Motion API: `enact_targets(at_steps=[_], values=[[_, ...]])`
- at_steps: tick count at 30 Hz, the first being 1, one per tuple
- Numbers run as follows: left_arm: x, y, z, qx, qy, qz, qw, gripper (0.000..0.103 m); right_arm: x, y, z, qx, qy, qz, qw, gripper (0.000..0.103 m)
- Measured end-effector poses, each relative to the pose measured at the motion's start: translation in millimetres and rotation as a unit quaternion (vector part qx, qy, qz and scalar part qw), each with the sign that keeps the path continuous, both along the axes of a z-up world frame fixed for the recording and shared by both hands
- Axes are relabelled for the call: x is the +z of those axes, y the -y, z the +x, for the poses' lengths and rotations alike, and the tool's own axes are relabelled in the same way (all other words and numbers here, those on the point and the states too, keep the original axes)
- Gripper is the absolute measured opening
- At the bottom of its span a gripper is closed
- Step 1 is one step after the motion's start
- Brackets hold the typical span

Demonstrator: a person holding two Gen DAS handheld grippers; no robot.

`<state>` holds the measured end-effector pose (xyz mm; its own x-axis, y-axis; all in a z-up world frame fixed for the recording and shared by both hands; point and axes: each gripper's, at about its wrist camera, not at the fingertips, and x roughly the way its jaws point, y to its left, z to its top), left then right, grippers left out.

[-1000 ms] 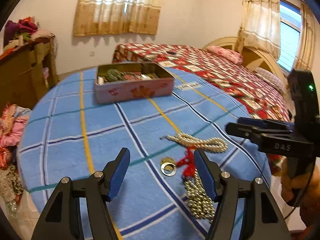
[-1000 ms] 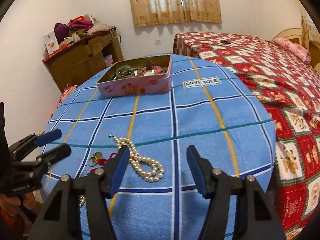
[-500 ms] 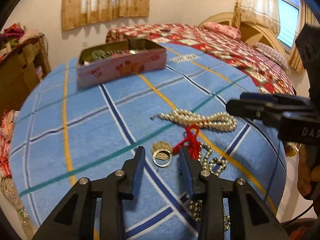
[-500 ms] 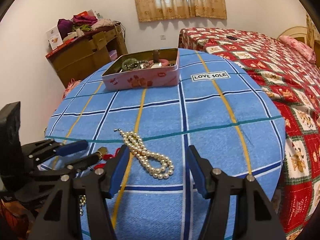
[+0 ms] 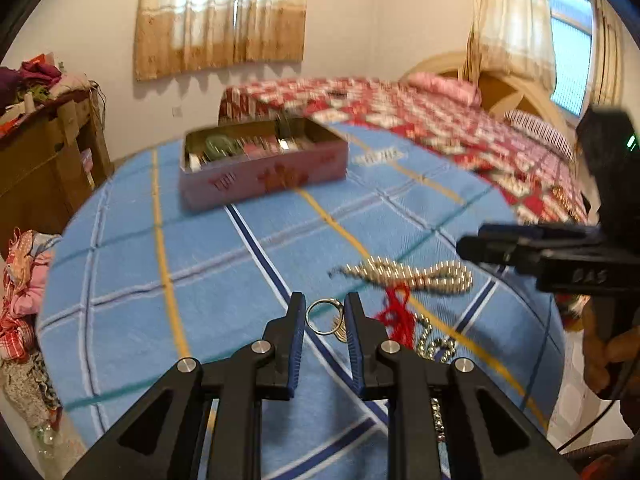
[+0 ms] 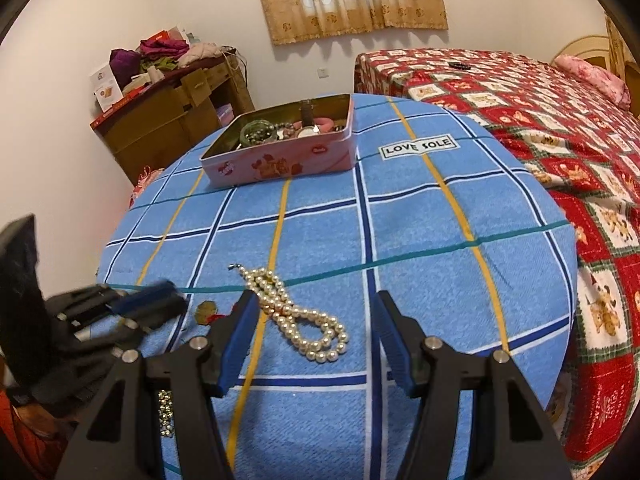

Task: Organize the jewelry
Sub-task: 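Grasp the gold ring with the left tool and lift it, then grasp the pearl necklace with the right tool while the left tool holds the ring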

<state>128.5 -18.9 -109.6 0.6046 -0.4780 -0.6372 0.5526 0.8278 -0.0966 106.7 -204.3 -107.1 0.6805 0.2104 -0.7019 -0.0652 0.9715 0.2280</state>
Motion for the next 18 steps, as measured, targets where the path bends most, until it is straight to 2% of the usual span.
enact_targets(at_steps=[3,7,13,18], values=[[8.6,-14.5,-0.8,0.0,0.013,-0.028,0.9995,0.02,0.8,0.6,-0.2,0.002,0.003,-0.003,1.0,0.062],[15.7,-21.9,-2.8,-0.001,0.029,-0.042,0.9987,0.02,0.5,-4.9,1.6,0.013,0.005,-0.031,0.999,0.062],[26.2,-18.9,-8.5,-0.02,0.057,-0.045,0.9972,0.02,1.5,-3.9,4.0,0.022,0.008,-0.045,0.999,0.062],[26.6,-18.4,-4.3,-0.016,0.051,-0.051,0.9973,0.02,-7.1,-6.2,12.0,0.046,-0.008,-0.059,0.997,0.062]])
